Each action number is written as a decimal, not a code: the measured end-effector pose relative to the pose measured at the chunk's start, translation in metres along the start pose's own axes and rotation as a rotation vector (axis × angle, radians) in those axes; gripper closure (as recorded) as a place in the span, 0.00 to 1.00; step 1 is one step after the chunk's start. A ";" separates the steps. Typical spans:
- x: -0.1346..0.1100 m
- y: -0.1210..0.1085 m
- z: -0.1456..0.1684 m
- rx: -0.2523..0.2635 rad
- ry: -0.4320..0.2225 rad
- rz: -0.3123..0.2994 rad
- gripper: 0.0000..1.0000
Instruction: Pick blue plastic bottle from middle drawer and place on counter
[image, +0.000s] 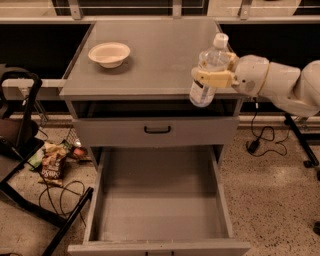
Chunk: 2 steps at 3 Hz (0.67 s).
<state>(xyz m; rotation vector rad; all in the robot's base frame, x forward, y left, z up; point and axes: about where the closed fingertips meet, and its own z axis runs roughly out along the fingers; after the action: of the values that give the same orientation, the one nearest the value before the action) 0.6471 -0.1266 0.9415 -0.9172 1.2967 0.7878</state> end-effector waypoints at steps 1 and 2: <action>-0.034 -0.035 0.023 0.040 0.013 -0.033 1.00; -0.028 -0.047 0.048 0.084 0.055 -0.079 1.00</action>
Offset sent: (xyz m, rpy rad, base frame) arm 0.0856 0.0360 0.0264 -0.1358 -0.0668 -0.1623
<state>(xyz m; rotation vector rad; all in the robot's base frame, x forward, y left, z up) 0.7069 -0.1039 0.9769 -0.9222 1.3231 0.6462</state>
